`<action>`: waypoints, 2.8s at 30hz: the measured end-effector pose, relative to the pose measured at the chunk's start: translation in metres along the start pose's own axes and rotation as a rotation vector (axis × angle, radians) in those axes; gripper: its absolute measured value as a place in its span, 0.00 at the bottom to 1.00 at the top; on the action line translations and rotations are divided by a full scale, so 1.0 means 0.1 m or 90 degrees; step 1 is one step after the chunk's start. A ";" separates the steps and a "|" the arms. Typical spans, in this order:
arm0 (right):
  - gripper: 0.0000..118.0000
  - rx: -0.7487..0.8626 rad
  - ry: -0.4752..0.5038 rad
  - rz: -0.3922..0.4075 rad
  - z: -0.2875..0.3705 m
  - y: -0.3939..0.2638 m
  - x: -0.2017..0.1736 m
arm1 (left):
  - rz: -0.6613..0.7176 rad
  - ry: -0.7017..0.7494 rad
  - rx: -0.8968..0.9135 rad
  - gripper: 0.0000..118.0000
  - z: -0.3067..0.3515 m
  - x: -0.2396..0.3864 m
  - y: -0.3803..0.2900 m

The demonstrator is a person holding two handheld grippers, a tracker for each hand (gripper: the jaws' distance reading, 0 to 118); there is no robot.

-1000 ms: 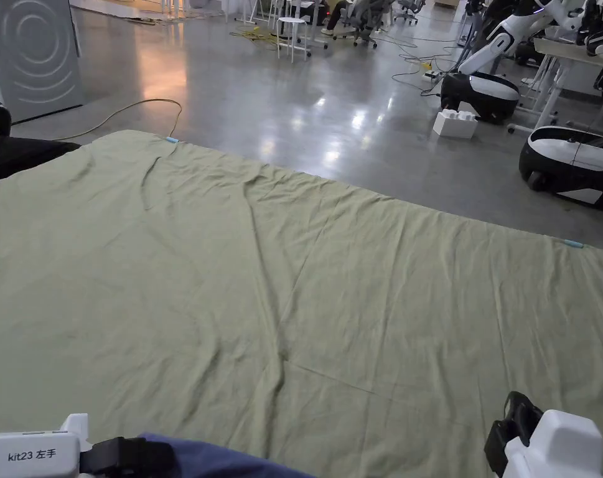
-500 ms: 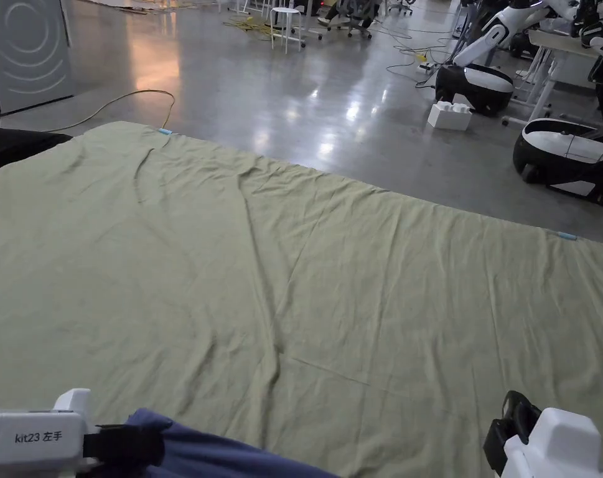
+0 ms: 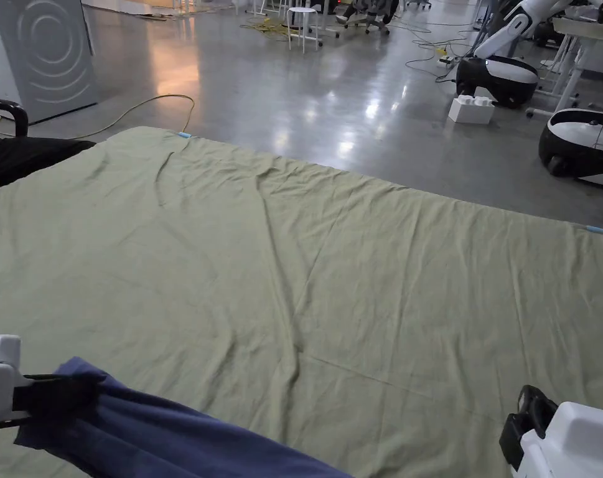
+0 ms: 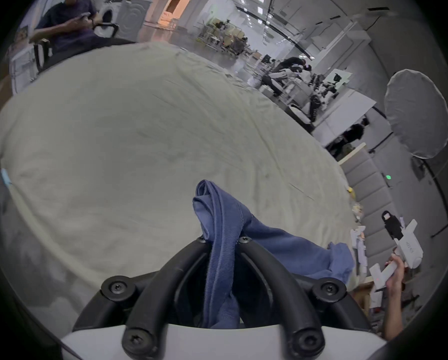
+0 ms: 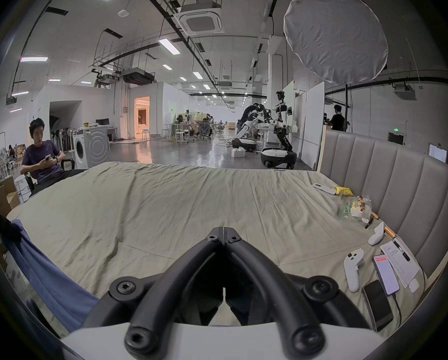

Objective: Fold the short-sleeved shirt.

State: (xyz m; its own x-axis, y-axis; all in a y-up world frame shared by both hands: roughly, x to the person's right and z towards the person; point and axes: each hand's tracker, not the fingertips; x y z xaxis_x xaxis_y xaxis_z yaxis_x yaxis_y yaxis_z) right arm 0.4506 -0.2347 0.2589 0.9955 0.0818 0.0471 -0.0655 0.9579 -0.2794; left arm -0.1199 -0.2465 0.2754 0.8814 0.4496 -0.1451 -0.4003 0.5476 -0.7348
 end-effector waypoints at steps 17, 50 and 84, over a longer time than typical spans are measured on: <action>0.00 -0.012 0.003 -0.025 -0.05 -0.11 0.10 | 0.054 -0.167 -0.038 0.09 -0.10 1.04 -0.30; 0.00 -0.050 -0.011 -0.050 0.07 -0.37 0.23 | -0.029 -0.053 -0.056 0.52 -0.82 1.65 -0.79; 0.00 -0.065 -0.006 -0.054 0.15 -0.40 0.27 | -0.049 -0.124 -0.065 0.58 -0.83 1.26 -0.79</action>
State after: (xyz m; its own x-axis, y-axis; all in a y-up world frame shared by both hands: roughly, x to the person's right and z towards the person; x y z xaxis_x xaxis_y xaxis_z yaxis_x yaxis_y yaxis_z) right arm 0.4788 -0.2669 0.2862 0.9965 0.0052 0.0837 0.0263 0.9284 -0.3707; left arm 0.0430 -0.2916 0.2602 0.8396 0.5418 0.0374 -0.2970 0.5157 -0.8036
